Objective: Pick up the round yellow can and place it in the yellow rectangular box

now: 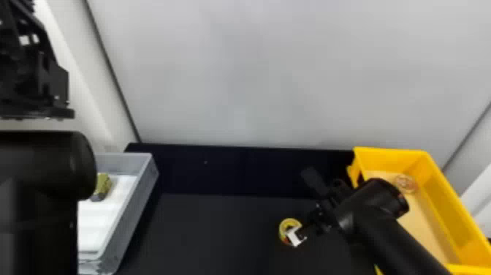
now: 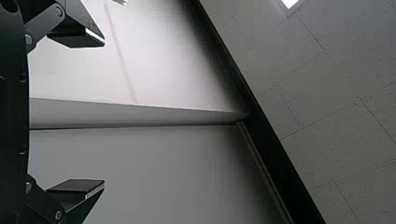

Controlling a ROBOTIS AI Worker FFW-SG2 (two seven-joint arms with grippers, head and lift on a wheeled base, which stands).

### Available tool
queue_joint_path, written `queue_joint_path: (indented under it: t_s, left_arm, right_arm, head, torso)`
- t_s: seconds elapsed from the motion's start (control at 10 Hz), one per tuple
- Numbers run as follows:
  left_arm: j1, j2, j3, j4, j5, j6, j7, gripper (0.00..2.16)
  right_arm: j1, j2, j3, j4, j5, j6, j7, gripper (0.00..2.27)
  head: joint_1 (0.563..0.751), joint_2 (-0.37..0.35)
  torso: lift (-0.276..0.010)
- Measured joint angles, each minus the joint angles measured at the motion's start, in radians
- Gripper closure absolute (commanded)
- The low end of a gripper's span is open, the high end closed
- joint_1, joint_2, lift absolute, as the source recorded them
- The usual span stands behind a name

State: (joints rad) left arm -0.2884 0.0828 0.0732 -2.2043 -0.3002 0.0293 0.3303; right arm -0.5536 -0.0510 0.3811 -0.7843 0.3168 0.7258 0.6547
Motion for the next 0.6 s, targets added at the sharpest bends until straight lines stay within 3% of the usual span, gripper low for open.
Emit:
queue_joint_path:
  t_s: [0.6]
  left_arm:
    - [-0.001,-0.001,0.000,-0.006,0.003,0.005,-0.003,0.20]
  right_arm:
    - [-0.011,-0.009,-0.015,-0.104,-0.004,0.014,0.001,0.13]
  head:
    - [0.663,0.054]
  torso:
    - [-0.010]
